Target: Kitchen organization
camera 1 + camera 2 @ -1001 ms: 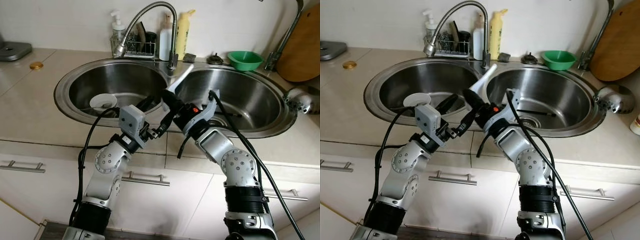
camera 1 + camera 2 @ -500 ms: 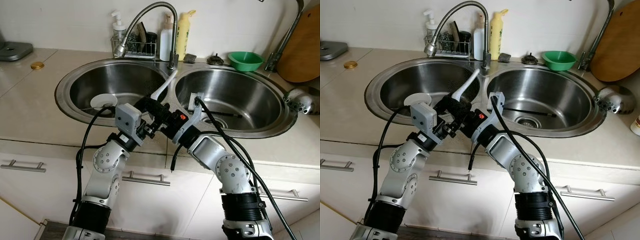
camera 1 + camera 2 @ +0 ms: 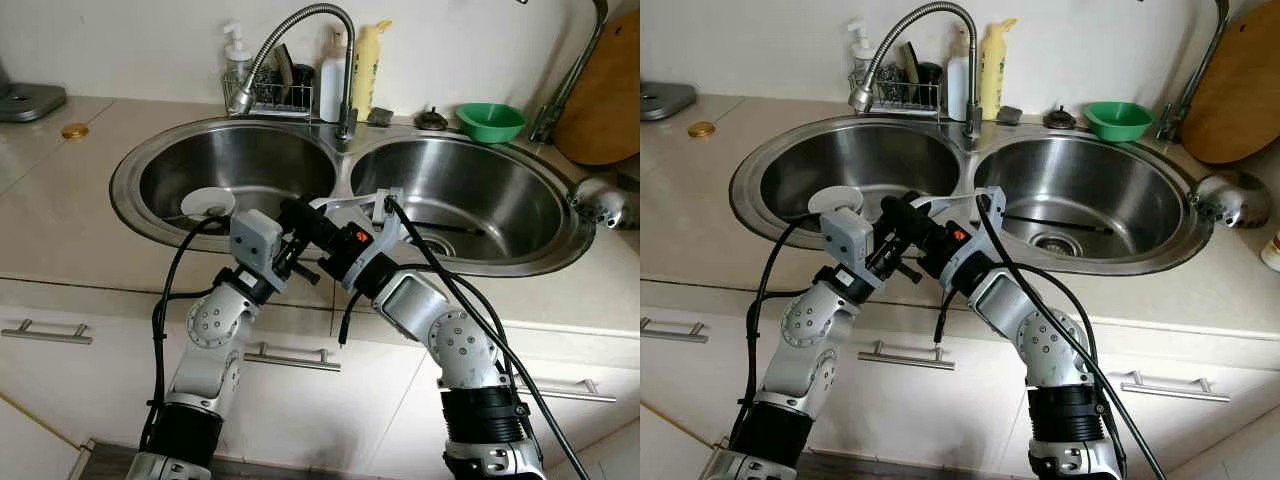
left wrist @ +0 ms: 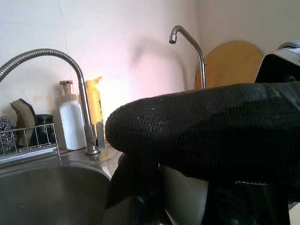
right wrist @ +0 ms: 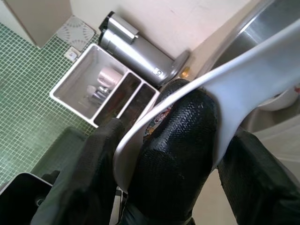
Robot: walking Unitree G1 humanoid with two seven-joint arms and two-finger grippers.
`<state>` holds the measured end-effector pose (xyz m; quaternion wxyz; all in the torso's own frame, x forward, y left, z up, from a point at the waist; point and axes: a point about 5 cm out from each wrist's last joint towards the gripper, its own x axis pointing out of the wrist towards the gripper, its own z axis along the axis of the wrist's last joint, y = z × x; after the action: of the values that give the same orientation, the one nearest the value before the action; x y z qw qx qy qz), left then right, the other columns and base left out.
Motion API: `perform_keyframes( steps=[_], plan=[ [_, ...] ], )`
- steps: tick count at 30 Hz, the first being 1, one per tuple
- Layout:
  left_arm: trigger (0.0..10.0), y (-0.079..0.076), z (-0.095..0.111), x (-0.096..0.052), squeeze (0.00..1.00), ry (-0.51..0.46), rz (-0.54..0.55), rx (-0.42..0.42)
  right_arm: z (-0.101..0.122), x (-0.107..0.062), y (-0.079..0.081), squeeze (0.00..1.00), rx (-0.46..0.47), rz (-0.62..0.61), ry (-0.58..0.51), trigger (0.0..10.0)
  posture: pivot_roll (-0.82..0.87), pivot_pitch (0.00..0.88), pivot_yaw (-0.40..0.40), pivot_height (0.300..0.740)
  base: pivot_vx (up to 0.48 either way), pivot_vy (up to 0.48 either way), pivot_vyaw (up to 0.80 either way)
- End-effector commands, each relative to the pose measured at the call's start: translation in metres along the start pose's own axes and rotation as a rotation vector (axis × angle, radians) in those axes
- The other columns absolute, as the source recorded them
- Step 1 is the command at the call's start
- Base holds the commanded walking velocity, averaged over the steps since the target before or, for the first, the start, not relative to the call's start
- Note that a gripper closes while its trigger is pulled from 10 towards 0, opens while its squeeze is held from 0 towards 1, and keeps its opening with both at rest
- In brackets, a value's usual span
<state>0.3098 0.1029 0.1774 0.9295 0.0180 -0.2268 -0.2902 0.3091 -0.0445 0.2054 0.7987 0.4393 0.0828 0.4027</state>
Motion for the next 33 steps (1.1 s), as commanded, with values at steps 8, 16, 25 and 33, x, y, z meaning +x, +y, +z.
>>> perform_keyframes(
  steps=[8, 16, 25, 33],
  plan=[
    [0.0, 0.016, 0.002, -0.002, 0.00, -0.011, 0.108, 0.052, 0.014, 0.009, -0.014, 0.00, -0.028, -0.107, -0.068, 10.0, 0.04, 0.000, -0.045, 0.740, 0.000, 0.000, 0.00],
    [0.0, 0.031, 0.006, -0.004, 0.00, -0.035, 0.237, 0.107, 0.009, 0.006, -0.020, 0.00, -0.098, -0.126, -0.029, 10.0, 0.04, 0.000, -0.050, 0.740, 0.000, 0.000, 0.00],
    [0.0, 0.056, 0.008, -0.014, 0.00, -0.037, 0.420, 0.191, 0.036, -0.010, -0.037, 0.00, -0.075, -0.224, -0.209, 10.0, 0.03, 0.000, -0.045, 0.740, 0.000, 0.000, 0.00],
    [0.0, 0.059, 0.010, -0.016, 0.00, -0.058, 0.458, 0.164, 0.049, -0.024, -0.029, 0.00, 0.026, -0.099, -0.259, 10.0, 0.03, 0.000, -0.044, 0.740, 0.000, 0.000, 0.00]
  ],
)
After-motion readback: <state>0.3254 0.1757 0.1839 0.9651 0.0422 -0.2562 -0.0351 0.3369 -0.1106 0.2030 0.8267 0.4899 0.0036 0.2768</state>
